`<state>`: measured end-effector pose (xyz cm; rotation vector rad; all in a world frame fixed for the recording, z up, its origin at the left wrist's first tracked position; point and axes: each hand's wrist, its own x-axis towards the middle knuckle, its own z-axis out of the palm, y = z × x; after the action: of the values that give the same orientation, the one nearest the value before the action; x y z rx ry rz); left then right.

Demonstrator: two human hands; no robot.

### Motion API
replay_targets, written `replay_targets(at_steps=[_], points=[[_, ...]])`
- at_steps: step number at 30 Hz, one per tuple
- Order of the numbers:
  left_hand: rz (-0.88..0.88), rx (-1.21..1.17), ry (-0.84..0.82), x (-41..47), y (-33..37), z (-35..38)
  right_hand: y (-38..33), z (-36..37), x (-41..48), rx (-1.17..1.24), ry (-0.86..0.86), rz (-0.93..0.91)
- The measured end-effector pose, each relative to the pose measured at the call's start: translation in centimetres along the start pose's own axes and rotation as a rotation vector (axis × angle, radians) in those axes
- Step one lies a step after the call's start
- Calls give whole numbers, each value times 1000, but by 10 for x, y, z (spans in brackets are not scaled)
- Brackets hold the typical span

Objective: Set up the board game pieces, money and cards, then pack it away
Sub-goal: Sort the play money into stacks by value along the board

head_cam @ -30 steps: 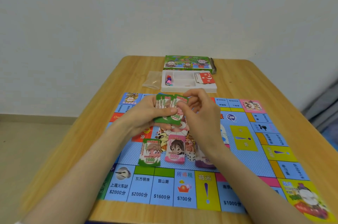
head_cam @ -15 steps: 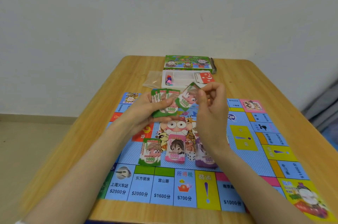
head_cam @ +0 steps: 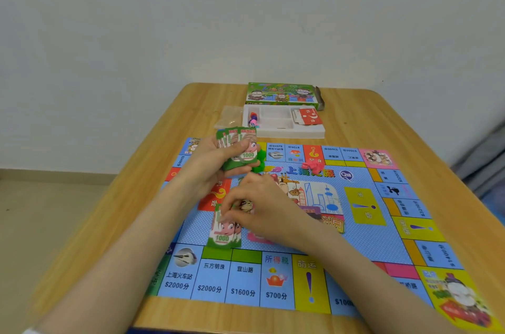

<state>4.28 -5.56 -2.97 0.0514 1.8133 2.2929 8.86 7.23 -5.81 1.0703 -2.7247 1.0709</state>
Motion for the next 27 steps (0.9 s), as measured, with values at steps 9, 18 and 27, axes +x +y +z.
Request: replay_targets(at_steps=[9,18,27], points=[[4,-14,-1,1,-1,0,3,2,-3,-207,56,-127],[6,-11,3,1,-1,-1,-8,-6,-8,-334,-133,-157],[38,45,0,4,-2,-1,-1,-19,-2,60,506,28]])
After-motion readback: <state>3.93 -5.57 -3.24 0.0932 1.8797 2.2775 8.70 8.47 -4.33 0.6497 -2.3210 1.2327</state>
